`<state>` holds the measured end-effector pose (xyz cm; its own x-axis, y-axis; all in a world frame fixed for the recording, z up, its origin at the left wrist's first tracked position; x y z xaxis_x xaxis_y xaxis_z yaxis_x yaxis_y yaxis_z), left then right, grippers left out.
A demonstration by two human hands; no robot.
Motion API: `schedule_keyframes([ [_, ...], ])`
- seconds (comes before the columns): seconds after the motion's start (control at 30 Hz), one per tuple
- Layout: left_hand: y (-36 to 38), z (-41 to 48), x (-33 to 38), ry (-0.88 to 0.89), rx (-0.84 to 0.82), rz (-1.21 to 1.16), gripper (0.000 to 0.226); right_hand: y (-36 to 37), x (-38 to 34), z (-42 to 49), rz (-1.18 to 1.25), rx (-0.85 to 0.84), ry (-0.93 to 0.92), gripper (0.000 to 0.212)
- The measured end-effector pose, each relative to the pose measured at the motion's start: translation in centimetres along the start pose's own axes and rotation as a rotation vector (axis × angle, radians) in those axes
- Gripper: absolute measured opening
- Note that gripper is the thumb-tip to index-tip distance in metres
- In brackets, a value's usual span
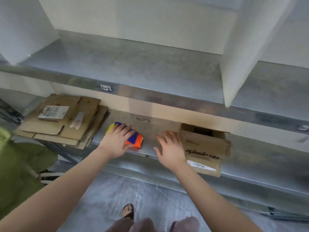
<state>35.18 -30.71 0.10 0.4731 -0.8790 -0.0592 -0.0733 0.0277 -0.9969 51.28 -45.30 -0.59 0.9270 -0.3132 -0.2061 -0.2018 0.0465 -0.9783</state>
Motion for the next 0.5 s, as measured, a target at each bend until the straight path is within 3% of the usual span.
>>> schedule_keyframes([
  [0.23,1.3,1.3,-5.0,0.123,0.002,-0.020,0.075,5.6,-4.1,2.3,0.058,-0.070,0.214,0.055],
  [0.5,2.9,3.8,-6.3,0.178,-0.077,-0.203,0.059,7.4,-3.1,2.2,0.100,-0.136,0.343,0.057],
])
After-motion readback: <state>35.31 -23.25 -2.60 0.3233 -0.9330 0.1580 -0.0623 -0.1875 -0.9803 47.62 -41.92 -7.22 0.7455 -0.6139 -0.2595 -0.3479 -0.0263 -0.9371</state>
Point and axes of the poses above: each hand's wrist, its own z-axis towards the middle knuckle, its own y-axis out of the palm, x = y × z, the point moved 5 cm from there along z, towards the middle knuckle, and after that the axes turned 3 degrees about -y, right-handed, at the moved point
